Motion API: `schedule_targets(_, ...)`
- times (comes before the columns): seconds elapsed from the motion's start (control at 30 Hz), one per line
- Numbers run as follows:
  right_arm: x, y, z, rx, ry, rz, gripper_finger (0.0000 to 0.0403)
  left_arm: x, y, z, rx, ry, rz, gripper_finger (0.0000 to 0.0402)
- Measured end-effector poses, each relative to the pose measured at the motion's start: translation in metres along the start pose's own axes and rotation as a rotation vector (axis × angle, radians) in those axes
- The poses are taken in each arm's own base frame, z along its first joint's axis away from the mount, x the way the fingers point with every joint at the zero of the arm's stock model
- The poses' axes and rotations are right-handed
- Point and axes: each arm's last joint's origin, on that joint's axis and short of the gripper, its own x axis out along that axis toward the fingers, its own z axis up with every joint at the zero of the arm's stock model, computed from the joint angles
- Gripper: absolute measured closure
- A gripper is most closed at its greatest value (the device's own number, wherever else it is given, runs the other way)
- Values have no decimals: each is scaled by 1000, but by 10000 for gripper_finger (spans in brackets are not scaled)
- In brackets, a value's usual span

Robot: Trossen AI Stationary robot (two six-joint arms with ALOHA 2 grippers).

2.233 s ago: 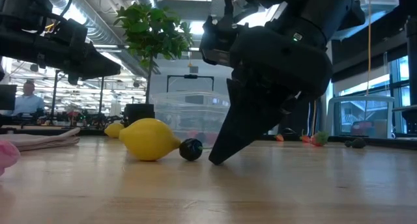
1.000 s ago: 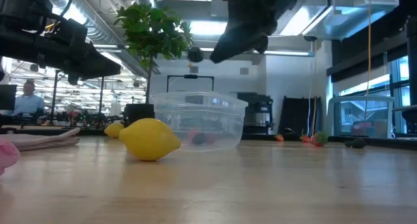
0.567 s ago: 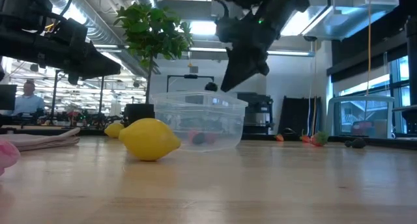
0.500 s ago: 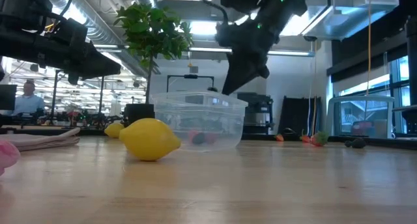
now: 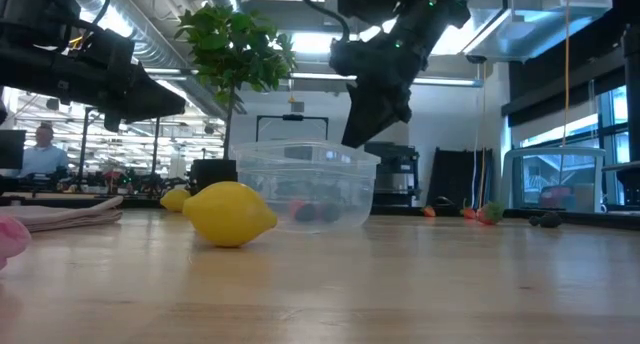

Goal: Pick and placing Produce into tupperware
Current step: Put the left black cherry into the transparent bin, then put the bottom lemon into the transparent bin

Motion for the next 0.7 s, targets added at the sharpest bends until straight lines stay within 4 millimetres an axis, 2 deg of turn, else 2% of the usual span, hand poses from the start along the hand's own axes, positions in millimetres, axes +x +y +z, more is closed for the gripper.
schedule_targets(0.13, 0, 1, 1, -15, -9, 24, 331, 0, -1, 1, -26, -9, -12, 278)
schedule_targets(0.3, -13, 5, 10, -75, -24, 130, 273, -1, -6, 11, -44, -88, -147, 278)
schedule_targets(0.47, -60, 13, 19, -91, -146, 152, 227, -3, -12, 21, -74, -160, -289, 278)
schedule_targets(0.6, -104, 13, 11, -147, -250, 121, 210, -4, -14, 21, -186, -130, -357, 278)
schedule_targets(0.7, -132, 6, -1, -166, -317, 108, 206, -5, -16, 20, -197, -96, -440, 278)
